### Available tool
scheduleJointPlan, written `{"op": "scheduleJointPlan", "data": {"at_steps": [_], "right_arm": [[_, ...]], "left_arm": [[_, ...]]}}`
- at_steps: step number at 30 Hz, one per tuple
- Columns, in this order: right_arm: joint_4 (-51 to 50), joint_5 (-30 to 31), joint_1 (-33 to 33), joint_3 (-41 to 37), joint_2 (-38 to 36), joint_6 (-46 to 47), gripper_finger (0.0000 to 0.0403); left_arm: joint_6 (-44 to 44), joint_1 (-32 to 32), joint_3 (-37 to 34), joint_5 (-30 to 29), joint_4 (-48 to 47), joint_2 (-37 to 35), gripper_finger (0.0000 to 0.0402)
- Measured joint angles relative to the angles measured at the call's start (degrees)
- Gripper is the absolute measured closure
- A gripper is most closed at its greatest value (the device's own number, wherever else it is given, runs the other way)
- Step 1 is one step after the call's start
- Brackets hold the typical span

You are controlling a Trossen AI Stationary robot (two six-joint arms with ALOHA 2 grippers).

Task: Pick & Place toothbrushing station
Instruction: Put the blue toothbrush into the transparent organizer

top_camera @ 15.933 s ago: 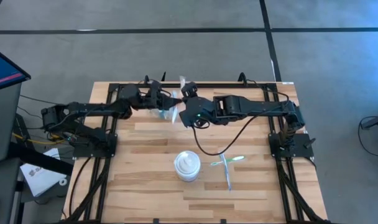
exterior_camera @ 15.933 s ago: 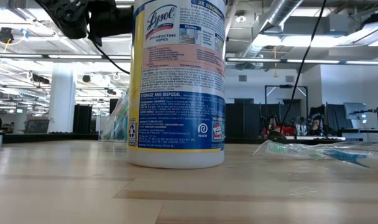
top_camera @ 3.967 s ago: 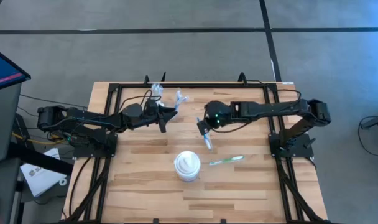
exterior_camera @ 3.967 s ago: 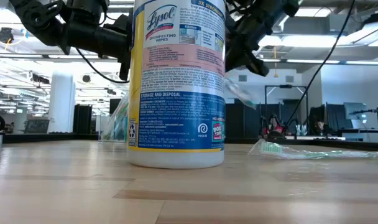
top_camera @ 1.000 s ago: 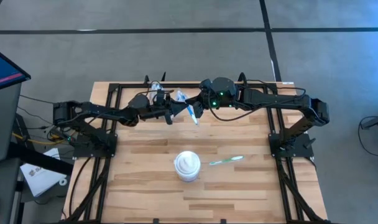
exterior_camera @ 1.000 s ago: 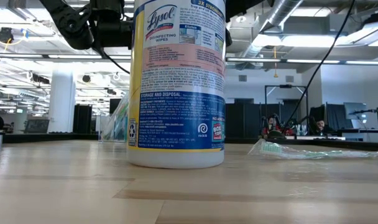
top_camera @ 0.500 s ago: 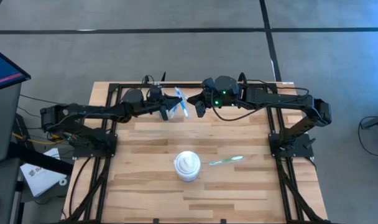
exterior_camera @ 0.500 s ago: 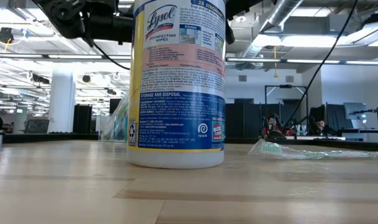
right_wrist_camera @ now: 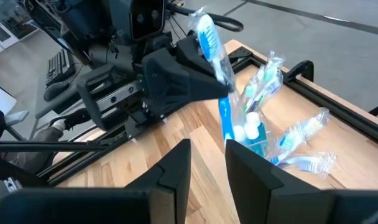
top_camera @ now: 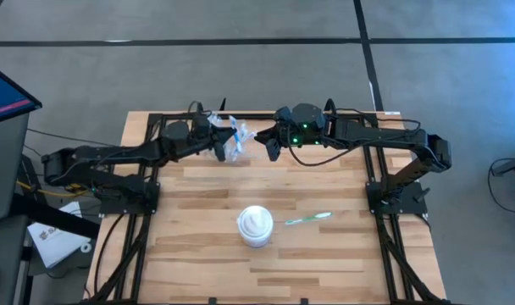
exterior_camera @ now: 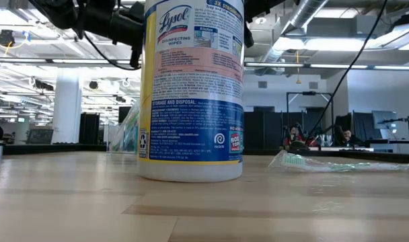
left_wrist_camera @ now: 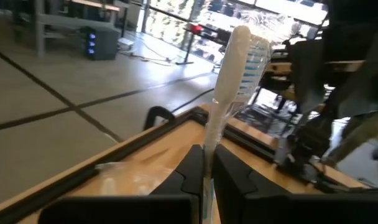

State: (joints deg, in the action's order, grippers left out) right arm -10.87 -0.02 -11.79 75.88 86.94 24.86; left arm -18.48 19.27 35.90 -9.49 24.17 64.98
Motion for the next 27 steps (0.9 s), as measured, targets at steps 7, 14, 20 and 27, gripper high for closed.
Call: {"op": "scheduleJointPlan", "data": {"at_steps": [7, 14, 20, 27], "right_arm": [[-0.76, 0.01, 0.0, 0.0, 0.0, 0.0, 0.031], [-0.73, 0.01, 0.0, 0.0, 0.0, 0.0, 0.031], [-0.71, 0.01, 0.0, 0.0, 0.0, 0.0, 0.031], [-0.71, 0.01, 0.02, 0.0, 0.0, 0.02, 0.031]], "left_arm": [[0.66, 0.0, -0.89, -4.29, -3.27, -0.23, 0.0395], [0.05, 0.0, -4.86, -7.63, -3.01, -0.98, 0.0395], [0.55, 0.0, -6.71, -10.26, -1.75, -1.08, 0.0394], [0.7, 0.0, -9.82, -11.8, 4.3, -1.08, 0.0393]]}}
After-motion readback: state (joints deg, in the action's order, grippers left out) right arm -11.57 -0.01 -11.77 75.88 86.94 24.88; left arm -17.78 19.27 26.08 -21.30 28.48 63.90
